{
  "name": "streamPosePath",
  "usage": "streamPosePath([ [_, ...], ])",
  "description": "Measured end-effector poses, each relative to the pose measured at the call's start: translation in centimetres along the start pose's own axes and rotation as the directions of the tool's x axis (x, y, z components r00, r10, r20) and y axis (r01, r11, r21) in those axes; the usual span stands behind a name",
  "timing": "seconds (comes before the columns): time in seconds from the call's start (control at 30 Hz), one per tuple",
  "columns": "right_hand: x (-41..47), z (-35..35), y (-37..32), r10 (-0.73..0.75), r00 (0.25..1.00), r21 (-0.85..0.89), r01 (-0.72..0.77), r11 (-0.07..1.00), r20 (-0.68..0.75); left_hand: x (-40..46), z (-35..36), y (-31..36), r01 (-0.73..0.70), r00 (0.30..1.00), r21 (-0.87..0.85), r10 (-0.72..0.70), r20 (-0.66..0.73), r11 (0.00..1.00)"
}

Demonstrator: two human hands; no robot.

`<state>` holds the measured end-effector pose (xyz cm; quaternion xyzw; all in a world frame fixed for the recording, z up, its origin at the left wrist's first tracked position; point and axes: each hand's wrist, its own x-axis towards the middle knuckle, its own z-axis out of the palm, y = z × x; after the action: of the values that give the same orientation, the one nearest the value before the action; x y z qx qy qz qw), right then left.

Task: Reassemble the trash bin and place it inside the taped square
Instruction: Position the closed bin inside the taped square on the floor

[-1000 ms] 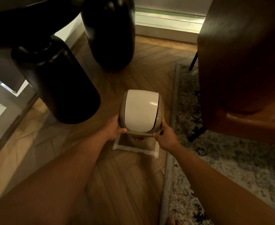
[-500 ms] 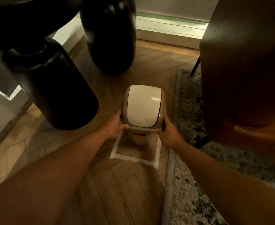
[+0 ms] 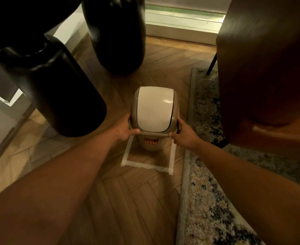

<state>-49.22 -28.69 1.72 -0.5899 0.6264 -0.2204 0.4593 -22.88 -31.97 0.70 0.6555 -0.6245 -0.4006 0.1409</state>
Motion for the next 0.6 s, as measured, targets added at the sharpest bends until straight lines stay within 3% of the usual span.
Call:
streamPosePath([
  [0.37,-4.3,0.9,0.6,0.013,1.000,0.000,-0.013,1.000,0.007,-4.0,0.9,-0.6,0.032,0.998,-0.071,-0.028,0.049,0.997],
  [0.6,-6.3,1.1,0.7,-0.002,0.992,-0.068,0.011,0.998,0.124,-5.8,1.4,-2.1,0.028,1.000,-0.052,-0.028,0.009,0.998],
])
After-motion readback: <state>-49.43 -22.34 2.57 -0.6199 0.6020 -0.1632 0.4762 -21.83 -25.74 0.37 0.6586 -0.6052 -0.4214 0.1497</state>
